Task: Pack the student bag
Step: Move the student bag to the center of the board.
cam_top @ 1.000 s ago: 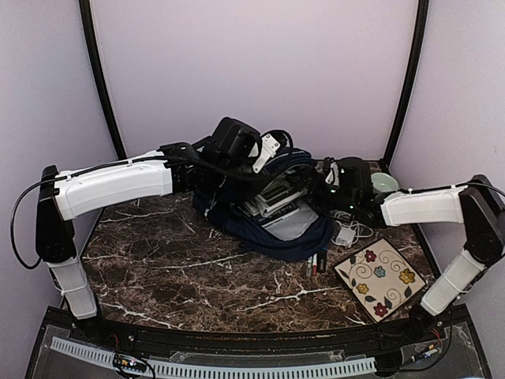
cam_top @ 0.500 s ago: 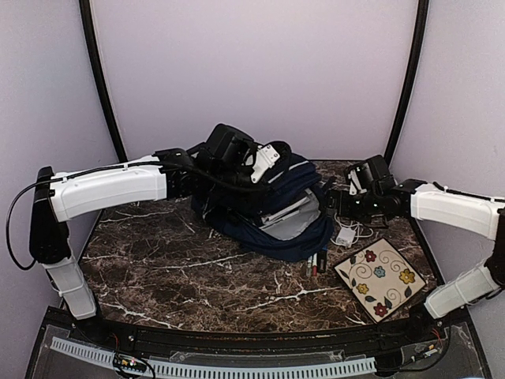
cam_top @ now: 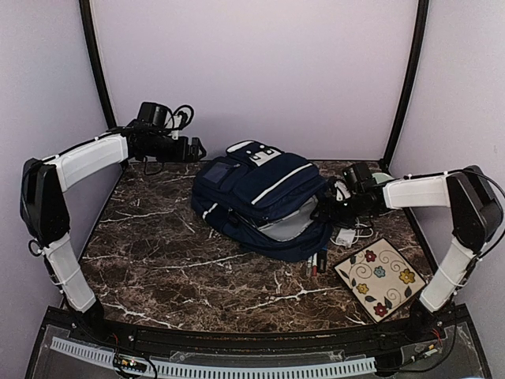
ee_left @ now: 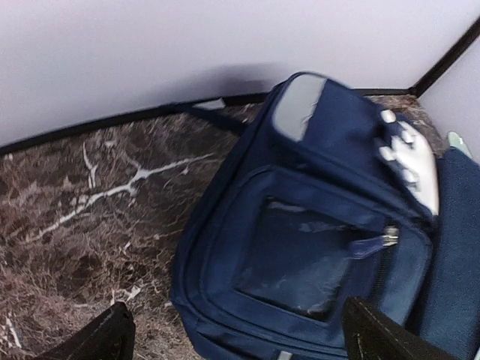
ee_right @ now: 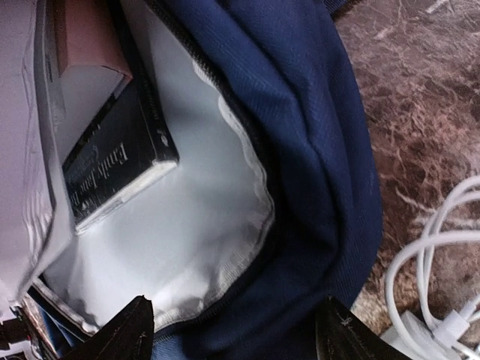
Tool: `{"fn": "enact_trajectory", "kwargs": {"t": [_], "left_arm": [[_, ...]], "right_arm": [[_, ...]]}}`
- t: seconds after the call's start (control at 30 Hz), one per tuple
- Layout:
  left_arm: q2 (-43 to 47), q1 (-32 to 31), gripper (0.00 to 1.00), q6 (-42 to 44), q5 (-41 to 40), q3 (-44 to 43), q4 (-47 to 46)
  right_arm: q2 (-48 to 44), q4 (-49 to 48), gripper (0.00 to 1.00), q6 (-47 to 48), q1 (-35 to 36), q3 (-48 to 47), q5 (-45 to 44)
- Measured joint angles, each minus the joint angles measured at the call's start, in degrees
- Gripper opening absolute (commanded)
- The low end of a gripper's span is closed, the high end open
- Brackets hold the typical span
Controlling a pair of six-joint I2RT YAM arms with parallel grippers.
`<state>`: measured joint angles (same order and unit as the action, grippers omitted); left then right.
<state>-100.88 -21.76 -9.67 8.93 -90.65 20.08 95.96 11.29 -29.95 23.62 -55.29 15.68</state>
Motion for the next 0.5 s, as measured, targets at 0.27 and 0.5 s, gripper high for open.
{"fn": "enact_trajectory", "kwargs": {"t": [0.27, 0.5], "left_arm": [[-14.7, 2.8, 0.99, -3.8, 4.2, 0.3, -1.1], [-13.7, 3.6, 0.14, -6.1, 10.8, 6.4, -8.5]], "right_arm": [[3.0, -0.5, 0.57, 0.2, 0.0, -3.9, 2.7], [7.6, 2.6, 0.49, 0.7, 0.0, -9.6, 4.3]]}}
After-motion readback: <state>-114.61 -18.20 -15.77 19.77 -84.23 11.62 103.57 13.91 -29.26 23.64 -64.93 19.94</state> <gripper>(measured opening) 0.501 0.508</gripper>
